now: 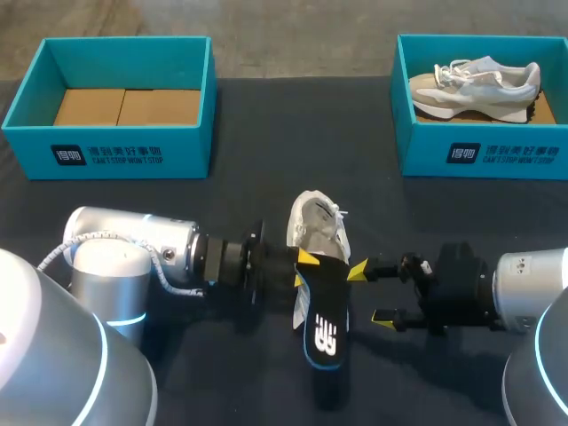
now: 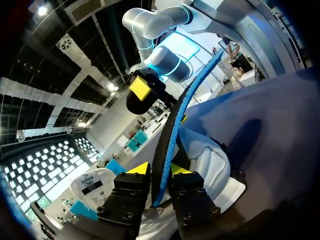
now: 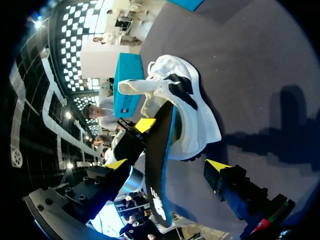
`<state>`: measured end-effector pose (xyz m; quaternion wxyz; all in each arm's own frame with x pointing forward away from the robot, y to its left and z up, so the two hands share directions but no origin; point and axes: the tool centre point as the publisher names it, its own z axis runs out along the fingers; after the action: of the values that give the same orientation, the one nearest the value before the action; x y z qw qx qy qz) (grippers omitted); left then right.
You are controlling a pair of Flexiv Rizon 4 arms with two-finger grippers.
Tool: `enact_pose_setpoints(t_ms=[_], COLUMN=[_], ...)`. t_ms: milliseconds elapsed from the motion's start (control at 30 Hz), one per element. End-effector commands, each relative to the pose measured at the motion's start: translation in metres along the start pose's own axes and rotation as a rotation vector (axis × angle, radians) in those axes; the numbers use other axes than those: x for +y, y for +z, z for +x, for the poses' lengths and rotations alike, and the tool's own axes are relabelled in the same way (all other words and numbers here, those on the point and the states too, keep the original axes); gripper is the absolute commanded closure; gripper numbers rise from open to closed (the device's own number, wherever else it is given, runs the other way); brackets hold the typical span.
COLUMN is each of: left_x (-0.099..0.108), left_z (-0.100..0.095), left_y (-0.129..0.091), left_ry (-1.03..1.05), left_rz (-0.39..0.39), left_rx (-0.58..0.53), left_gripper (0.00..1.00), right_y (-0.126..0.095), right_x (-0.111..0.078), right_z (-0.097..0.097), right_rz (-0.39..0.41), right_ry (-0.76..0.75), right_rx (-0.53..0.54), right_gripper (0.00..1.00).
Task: Take the shoe out of the shoebox, open the shoe tongue, remove and reinsert the insole, then place the shoe into the shoebox
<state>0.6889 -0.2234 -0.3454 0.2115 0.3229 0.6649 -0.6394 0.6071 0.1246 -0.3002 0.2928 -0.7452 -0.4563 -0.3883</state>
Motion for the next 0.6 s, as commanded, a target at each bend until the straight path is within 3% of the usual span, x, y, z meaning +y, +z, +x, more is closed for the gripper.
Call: enact_pose_setpoints(t_ms=[33,333,600], left_x=[-0.001,-0.008,-0.020], left_z=[0.001,0.001,0.004], left_y=[0.001,0.001,-0.001], left_ry=[0.001,0.024,0.037], left_rz=[-0.003,-0.004,0.006], left_rx=[0.003,0.010,0.003], left_gripper=[0.72,0.64,0.63], right_y=[0.001,0.001,0.001], right_x=[-0.001,-0.001,-0.001], right_z=[0.002,0.002,0.002], right_rz=[-0.003,-0.003,-0.003], right_ry=[0.001,0.001,0.001], right_rx=[-0.009,-0.009,-0.009], right_gripper=[0.00,0.00,0.00])
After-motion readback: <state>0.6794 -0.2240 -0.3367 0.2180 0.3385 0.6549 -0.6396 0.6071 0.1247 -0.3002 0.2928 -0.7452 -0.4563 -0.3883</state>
